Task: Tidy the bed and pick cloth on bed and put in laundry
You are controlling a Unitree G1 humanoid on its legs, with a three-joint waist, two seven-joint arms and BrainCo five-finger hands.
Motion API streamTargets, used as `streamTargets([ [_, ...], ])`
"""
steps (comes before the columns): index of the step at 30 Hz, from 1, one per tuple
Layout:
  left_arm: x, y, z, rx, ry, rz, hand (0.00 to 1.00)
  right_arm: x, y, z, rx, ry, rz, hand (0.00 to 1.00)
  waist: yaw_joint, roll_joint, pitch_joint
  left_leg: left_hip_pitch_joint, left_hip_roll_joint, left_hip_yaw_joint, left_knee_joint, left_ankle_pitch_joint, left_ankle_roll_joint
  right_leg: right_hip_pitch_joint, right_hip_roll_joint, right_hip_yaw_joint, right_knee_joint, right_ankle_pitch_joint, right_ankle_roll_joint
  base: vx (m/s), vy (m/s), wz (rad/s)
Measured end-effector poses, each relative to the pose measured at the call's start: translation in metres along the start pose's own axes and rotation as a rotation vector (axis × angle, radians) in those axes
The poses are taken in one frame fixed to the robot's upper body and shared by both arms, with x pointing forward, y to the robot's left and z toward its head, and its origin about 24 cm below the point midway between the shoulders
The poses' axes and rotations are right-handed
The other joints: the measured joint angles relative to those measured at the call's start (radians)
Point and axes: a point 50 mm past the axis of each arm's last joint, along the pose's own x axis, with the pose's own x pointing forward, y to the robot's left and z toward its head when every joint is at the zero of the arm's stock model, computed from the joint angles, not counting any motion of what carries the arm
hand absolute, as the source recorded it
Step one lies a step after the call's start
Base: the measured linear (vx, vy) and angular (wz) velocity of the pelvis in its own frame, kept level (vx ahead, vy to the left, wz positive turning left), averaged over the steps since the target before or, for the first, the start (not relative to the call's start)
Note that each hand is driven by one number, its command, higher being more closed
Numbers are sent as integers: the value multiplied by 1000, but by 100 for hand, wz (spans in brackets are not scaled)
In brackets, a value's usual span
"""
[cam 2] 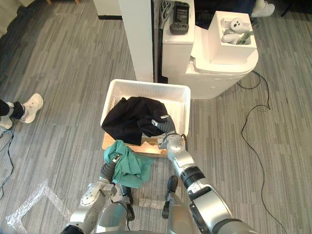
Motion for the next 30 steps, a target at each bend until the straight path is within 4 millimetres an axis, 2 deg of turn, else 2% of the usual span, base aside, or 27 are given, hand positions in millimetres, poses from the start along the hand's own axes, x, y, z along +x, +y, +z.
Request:
streamTargets([
  [5, -3, 0, -4, -10, 9, 8, 100, 2, -4, 4, -28, -13, -7, 0, 1, -6, -47, 5, 0, -6, 1, 0, 0, 7, 0, 11, -1, 0, 0, 23, 7, 3],
  [13, -24, 8, -21, -37, 62, 67, 100, 2, -11, 32, -145, -100, -12, 0, -3, -31, -141, 48, 0, -1, 1, -18, -4, 55, 6, 23, -29, 4, 1, 15, 4, -4],
  [16, -29, 16, -23, -43, 71, 104, 100, 1, -21, 38, -197, -112, -38, 0, -4, -45, -168, 53, -3, 5, 1, -20, -6, 64, 7, 32, -49, 15, 2, 28, 5, -8],
  [18, -30, 18, -23, -44, 70, 119, 100, -1, -29, 32, -225, -91, -65, 0, -8, -45, -170, 66, -6, 4, 1, -22, -7, 77, 5, 32, -51, 15, 4, 0, 0, 0],
  [21, -32, 25, -23, -49, 68, 171, 100, -11, -56, 7, -184, 15, -180, 0, -12, -46, -179, 84, -11, 0, 0, -28, -4, 94, 0, 32, -51, 12, 8, 0, 0, 0],
  [23, -37, 35, -23, -59, 63, 254, 100, -34, -85, -34, -176, 157, -298, 0, -14, -47, -187, 91, -17, -9, -1, -32, -4, 104, -4, 29, -51, 9, 12, 32, 17, 5],
  [24, -39, 39, -22, -62, 60, 280, 100, -42, -93, -48, -177, 207, -334, 0, -15, -47, -187, 98, -18, -13, -2, -34, -4, 111, -5, 28, -51, 6, 15, 41, 14, 9],
  [26, -50, 59, -20, -94, 34, 429, 100, -92, -121, -110, -156, 437, -473, 0, -31, -39, -203, 120, -26, -33, -18, -37, -4, 134, -11, 13, -50, -6, 24, 56, 15, 16],
  [27, -53, 65, -18, -105, 19, 475, 100, -107, -127, -124, -151, 495, -508, 0, -34, -37, -206, 124, -29, -39, -19, -37, -3, 140, -14, 8, -50, -8, 26, 59, 23, 20],
  [28, -57, 75, -13, -135, -13, 554, 100, -140, -139, -151, -139, 612, -579, 0, -41, -31, -212, 134, -34, -47, -25, -39, -2, 152, -19, 1, -49, -15, 33, 39, 22, 17],
  [29, -59, 80, -10, -153, -33, 590, 100, -158, -144, -164, -132, 673, -613, 0, -44, -29, -219, 137, -36, -51, -28, -39, -1, 156, -22, -5, -48, -18, 34, 69, 34, 28],
  [30, -63, 89, -1, -177, -82, 649, 100, -194, -151, -186, -116, 783, -678, 0, -54, -28, -224, 146, -41, -66, -28, -41, 1, 175, -29, -21, -46, -24, 39, 61, 29, 35],
])
